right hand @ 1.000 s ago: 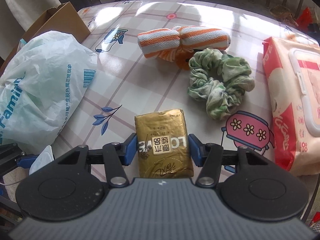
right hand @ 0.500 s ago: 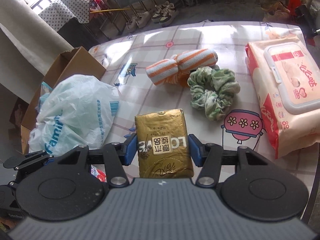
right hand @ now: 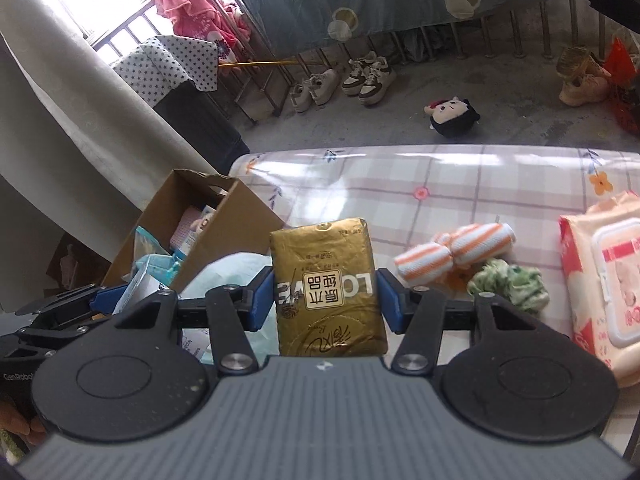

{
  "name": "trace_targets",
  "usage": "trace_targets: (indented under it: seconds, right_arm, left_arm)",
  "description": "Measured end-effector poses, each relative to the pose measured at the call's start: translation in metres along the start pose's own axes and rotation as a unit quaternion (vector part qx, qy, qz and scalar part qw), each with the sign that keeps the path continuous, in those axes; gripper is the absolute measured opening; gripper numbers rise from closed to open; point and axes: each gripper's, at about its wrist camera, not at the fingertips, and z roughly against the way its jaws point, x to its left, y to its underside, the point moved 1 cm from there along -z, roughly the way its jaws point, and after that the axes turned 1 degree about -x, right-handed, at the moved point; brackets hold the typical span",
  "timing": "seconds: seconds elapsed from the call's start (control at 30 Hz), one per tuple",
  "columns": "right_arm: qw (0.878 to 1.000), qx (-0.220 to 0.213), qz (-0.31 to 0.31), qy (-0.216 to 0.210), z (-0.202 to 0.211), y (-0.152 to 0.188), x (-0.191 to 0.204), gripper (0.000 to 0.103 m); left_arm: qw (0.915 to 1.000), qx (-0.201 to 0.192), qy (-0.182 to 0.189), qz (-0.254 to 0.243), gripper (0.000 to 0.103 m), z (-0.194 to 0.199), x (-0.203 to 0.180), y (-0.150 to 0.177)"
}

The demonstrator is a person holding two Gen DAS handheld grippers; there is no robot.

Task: Organize soft objects
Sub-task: 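Carry yogurt cup in left gripper and gold packet in right gripper to the box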

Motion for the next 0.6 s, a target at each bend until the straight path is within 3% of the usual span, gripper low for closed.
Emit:
trace_targets:
  seconds: [0.3,0.6]
  right_arm:
    - [0.994,0.029,0.057,-0.083,-0.064,-0.042,0.125,0.053]
    - [0.979,0.124,0.098,-0.131,-0.173,-0.021,0.233,0.053]
  left_arm:
    - [0.9956,-0.033,-0.081,0.032,0.064,0.061,0.111,-0.017]
    - [0.9892,-0.011,-0.138,0.050,0.064,0.084,0.201,0.001]
